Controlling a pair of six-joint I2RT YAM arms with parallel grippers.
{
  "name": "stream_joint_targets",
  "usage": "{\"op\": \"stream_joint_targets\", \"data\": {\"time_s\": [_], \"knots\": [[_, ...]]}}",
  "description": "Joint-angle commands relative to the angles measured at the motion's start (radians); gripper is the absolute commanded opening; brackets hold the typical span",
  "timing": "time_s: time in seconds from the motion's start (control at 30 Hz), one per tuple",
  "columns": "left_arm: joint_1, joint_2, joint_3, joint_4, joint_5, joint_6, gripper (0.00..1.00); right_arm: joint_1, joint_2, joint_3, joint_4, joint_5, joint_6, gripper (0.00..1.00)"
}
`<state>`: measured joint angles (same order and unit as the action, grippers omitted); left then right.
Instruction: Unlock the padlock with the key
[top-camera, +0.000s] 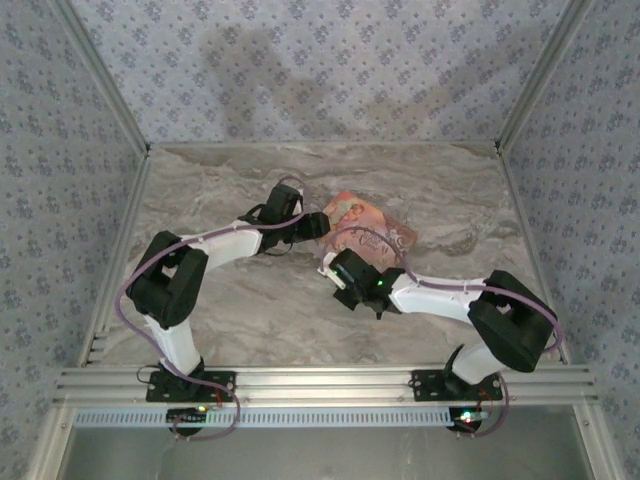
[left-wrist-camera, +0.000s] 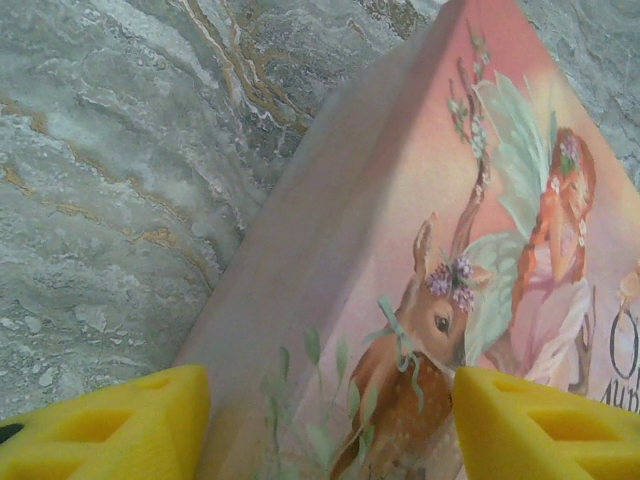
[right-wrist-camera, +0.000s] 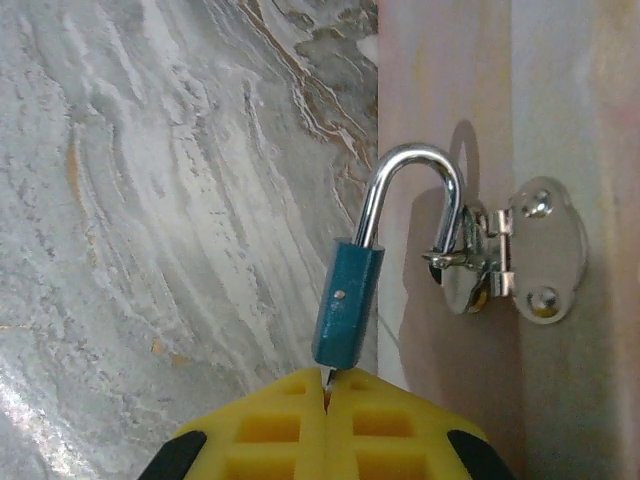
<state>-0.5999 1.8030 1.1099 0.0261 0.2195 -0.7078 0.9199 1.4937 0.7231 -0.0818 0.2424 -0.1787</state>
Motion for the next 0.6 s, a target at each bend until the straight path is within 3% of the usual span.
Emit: {"op": "stream_joint_targets", "data": {"time_s": [0.0, 0.27, 0.57], "knots": [[-0.015, 0.015, 0.024, -0.009, 0.043, -0.010, 0.63, 0.007, -0.041, -0.021, 0.138, 0.021, -0.082, 0.00], [-0.015, -0.006, -0.003, 0.006, 0.012, -0.026, 0.64, 0.030, -0.024, 0.025, 0.114, -0.002, -0.096, 0.00], [0.056, -0.220, -0.112, -0.030, -0.073, -0.005, 0.67, 0.083, -0.103, 0.052, 0.016, -0.014, -0.011, 0.00]]}}
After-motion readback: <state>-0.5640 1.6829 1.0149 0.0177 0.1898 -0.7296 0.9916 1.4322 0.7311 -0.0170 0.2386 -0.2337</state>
